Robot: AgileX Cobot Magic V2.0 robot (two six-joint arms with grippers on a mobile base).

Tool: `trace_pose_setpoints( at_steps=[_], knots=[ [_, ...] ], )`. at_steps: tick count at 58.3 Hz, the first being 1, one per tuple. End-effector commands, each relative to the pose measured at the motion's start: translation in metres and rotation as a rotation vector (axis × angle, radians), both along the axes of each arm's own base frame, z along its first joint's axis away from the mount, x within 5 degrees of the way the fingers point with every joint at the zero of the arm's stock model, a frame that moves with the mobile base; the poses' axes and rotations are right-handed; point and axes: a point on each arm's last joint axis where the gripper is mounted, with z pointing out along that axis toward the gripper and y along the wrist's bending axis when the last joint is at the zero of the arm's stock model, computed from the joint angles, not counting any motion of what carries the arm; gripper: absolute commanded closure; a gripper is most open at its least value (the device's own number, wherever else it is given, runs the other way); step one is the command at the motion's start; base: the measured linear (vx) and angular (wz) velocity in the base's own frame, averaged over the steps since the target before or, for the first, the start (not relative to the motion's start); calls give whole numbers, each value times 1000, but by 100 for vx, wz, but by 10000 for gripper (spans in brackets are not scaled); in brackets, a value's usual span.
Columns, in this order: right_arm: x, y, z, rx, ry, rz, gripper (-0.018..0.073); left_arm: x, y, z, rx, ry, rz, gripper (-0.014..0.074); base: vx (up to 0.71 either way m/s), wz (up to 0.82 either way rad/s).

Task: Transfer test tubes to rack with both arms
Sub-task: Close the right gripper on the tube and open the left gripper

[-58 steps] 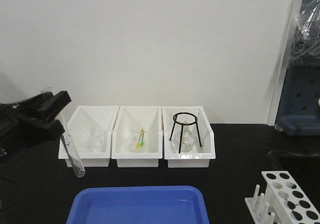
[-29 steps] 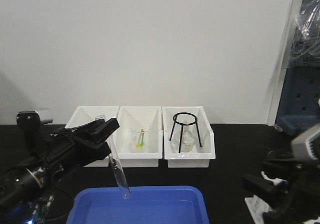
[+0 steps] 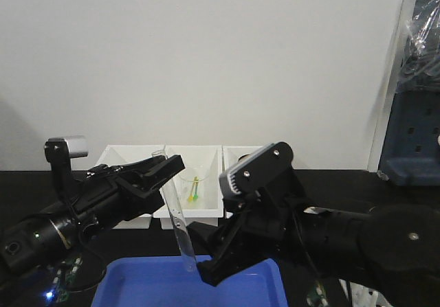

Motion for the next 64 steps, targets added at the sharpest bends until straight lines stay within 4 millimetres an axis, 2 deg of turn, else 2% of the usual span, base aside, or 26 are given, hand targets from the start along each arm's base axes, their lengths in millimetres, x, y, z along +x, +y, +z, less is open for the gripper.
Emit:
trace_pose_setpoints(
  at_steps=[1,14,29,37,54,64],
  knots=[
    [7,5,30,68,-77,-30,30,-8,-1,30,-94,-97,-44,535,0,0],
    [29,33,33,96,-64,9,25,-8,-1,30,-94,-97,-44,535,0,0],
    [38,40,32,101,-60,17,47,-9,-2,29,-77,-102,-52,535,0,0],
    [37,42,30,100,-39,39,122,-11,-5,25,-5,-112,-83,535,0,0],
    [38,42,29,117,-22,27,230,-10,-5,24,3,-106,-78,535,0,0],
    [38,42,29,154,13,9,347,-10,-5,24,3,-106,-78,535,0,0]
  ],
)
